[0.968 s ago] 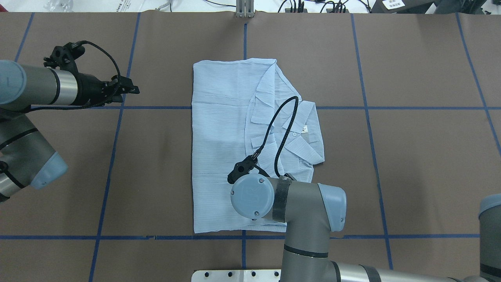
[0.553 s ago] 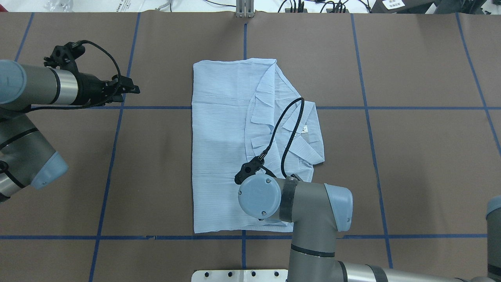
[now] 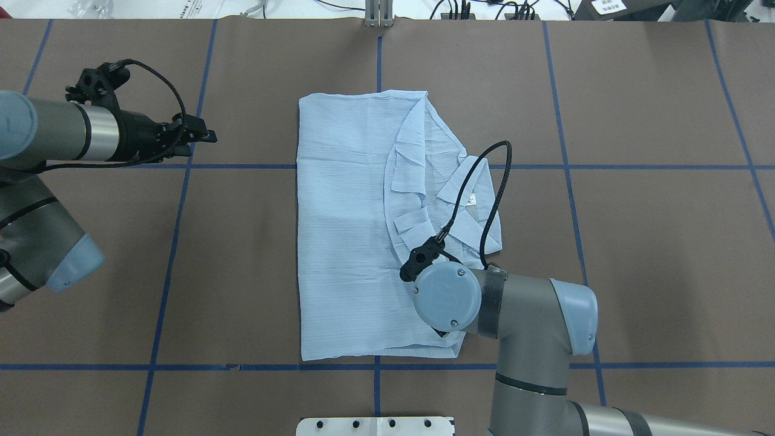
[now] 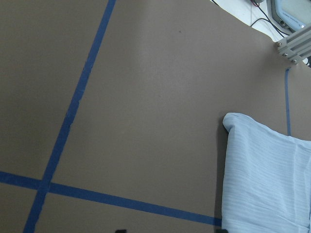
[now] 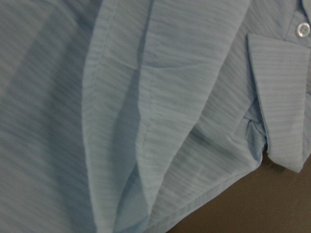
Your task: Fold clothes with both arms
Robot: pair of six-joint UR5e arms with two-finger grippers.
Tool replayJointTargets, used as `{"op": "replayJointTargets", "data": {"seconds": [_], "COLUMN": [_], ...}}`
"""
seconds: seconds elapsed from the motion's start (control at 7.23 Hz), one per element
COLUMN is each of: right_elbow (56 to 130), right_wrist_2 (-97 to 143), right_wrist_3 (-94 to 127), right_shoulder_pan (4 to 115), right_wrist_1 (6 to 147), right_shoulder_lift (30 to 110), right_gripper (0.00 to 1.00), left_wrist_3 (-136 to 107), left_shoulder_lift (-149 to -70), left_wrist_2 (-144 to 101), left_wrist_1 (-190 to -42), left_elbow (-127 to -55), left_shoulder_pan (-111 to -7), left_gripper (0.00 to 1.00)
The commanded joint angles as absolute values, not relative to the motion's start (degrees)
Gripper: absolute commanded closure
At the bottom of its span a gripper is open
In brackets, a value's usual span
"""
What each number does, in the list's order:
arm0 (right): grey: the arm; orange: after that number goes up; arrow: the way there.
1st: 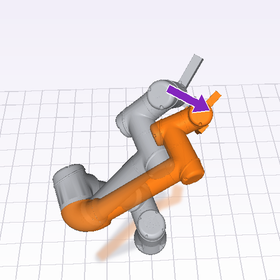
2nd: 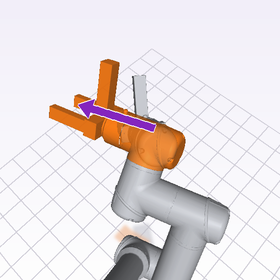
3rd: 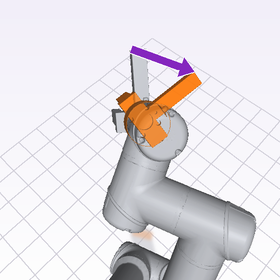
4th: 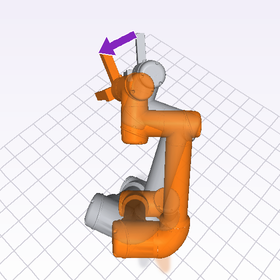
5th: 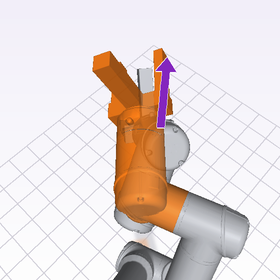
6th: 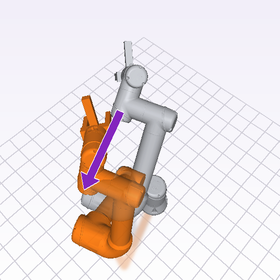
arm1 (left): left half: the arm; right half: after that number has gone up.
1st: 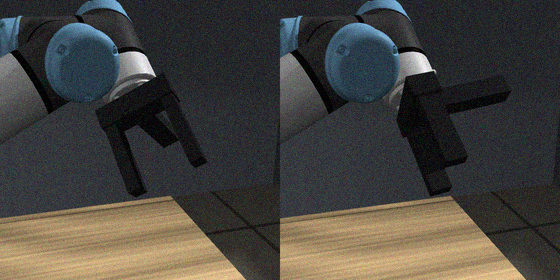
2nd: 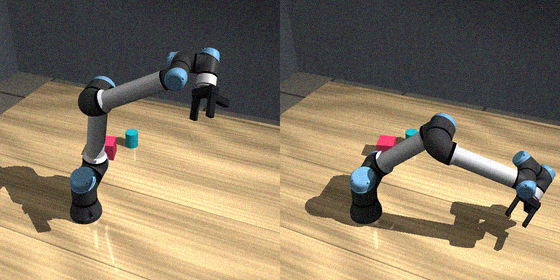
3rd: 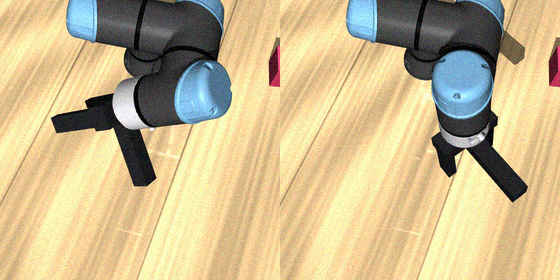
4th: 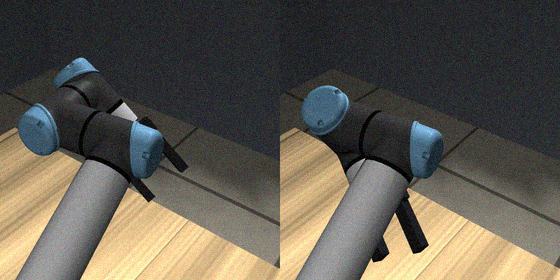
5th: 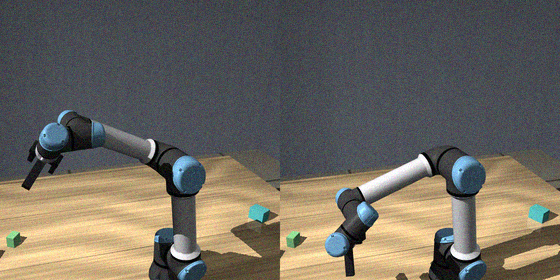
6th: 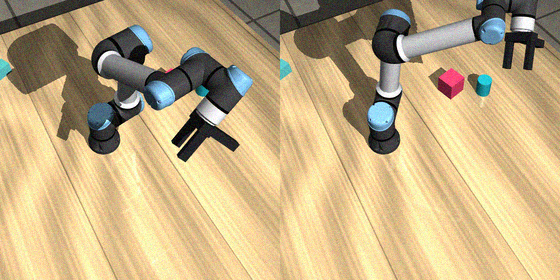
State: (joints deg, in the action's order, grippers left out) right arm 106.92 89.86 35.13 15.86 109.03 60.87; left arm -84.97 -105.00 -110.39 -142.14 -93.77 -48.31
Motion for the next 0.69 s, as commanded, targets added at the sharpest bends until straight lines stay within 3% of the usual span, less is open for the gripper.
{"op": "replayJointTargets", "data": {"seconds": [0.0,0.28,0.55], "right_elbow": [112.9,115.0,111.7], "right_wrist_2": [92.1,92.6,92.7], "right_wrist_3": [35.3,36.0,39.8], "right_shoulder_pan": [16.3,16.4,17.6], "right_wrist_1": [109.2,109.2,108.6], "right_shoulder_lift": [68.4,69.9,61.9], "right_gripper": [0.00,0.00,0.00], "left_wrist_3": [-85.5,-85.5,-85.3], "left_shoulder_lift": [-105.1,-105.3,-104.7], "left_wrist_2": [-110.4,-110.4,-110.7], "left_wrist_1": [-139.2,-137.7,-137.7], "left_elbow": [-95.9,-97.2,-98.2], "left_shoulder_pan": [-48.3,-48.3,-48.5], "left_gripper": [0.31,0.31,0.31]}}
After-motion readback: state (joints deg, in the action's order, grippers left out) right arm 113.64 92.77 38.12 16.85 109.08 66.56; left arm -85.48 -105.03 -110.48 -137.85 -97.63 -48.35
